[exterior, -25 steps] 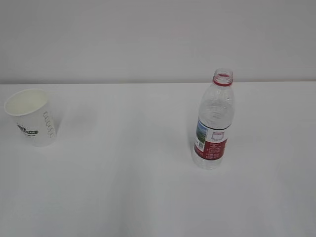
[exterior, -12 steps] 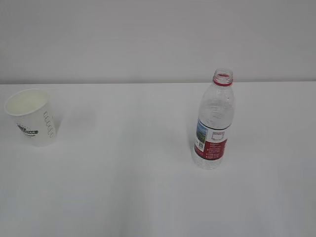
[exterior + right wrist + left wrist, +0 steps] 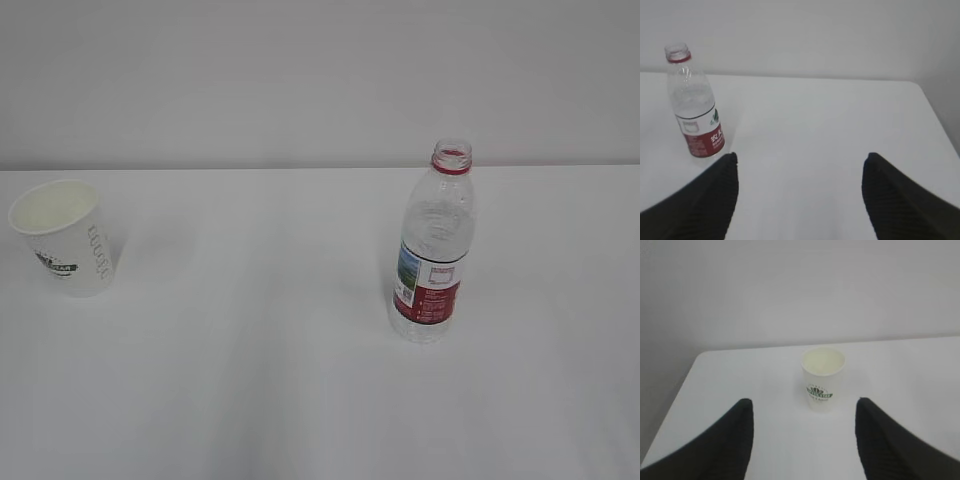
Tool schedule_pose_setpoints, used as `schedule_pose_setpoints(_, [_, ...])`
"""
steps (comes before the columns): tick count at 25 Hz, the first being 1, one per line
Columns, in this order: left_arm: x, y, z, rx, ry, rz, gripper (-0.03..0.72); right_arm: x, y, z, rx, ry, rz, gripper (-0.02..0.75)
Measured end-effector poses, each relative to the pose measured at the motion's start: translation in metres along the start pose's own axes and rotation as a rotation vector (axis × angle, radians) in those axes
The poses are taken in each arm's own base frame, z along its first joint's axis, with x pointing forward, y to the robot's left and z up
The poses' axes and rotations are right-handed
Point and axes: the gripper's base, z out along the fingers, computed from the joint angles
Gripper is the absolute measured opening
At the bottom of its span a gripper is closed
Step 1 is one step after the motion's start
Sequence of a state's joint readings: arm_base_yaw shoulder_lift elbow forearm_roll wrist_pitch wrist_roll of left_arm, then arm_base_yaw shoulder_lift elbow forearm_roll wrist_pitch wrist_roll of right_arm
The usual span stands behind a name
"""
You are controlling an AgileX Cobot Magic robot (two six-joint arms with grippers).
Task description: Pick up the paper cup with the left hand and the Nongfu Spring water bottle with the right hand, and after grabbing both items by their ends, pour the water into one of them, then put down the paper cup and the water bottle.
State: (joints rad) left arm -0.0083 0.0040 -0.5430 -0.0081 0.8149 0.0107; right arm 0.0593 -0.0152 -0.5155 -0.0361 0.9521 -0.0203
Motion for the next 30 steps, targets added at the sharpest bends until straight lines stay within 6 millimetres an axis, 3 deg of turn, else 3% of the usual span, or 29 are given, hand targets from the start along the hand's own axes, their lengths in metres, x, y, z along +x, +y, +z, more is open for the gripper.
schedule_pose_setpoints(12, [-0.016,0.003,0.001,-0.034,-0.154,0.036,0.463,-0.018,-0.005,0.000,0.063,-0.180,-0.052,0.582])
schedule_pose_setpoints(30, [-0.046,0.004,0.046,-0.043,-0.229,0.079,0.461,-0.064,-0.002,0.053,0.036,-0.266,-0.079,0.582])
